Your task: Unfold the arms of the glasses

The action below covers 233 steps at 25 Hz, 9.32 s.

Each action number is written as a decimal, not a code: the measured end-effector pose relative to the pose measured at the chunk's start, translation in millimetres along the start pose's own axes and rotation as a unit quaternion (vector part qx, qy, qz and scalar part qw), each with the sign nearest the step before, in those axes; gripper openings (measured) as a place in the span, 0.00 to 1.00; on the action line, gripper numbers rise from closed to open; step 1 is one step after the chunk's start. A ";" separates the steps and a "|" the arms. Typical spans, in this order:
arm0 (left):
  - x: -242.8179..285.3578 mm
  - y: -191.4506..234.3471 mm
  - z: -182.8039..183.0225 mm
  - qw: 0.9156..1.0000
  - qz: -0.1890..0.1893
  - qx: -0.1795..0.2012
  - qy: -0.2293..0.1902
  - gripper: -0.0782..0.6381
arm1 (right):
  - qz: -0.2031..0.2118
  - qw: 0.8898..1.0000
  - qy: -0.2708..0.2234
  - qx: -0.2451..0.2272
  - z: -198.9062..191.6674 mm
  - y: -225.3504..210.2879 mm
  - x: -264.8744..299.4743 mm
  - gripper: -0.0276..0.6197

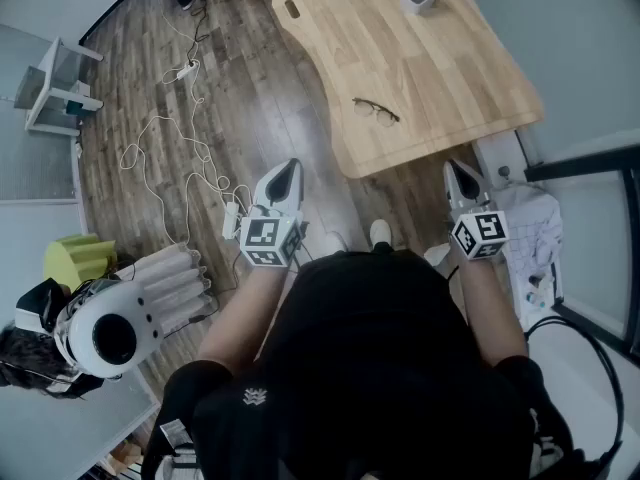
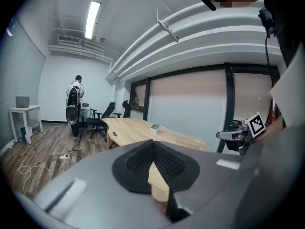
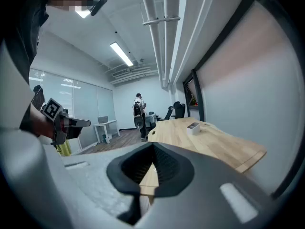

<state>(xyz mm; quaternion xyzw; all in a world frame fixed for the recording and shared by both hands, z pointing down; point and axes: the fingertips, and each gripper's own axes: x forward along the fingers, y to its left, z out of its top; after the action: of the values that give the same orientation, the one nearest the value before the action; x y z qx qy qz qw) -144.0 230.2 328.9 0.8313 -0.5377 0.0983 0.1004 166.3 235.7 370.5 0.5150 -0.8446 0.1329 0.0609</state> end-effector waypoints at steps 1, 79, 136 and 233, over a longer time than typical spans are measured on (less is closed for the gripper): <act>4.2 -3.5 -2.4 1.000 0.000 -0.004 0.003 0.12 | 0.003 1.000 0.002 0.001 -1.6 -2.5 1.2 0.04; 291.7 88.3 -60.7 0.995 -0.046 0.008 0.083 0.12 | 0.267 0.899 0.298 -0.180 -134.3 9.2 337.1 0.10; 308.6 -80.3 -84.1 0.909 -0.385 -0.022 0.158 0.19 | 0.201 0.928 0.208 -0.234 -83.9 -13.9 265.9 0.09; 414.9 -69.7 -179.2 0.874 -0.374 0.147 0.275 0.19 | -0.084 0.978 0.192 0.009 -131.5 -110.5 235.6 0.10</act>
<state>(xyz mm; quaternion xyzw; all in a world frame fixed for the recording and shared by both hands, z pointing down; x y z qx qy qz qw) 76.7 -55.8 609.4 0.9150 -0.1171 0.3555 0.1503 150.8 24.3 570.8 0.5496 -0.7698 0.2312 0.2279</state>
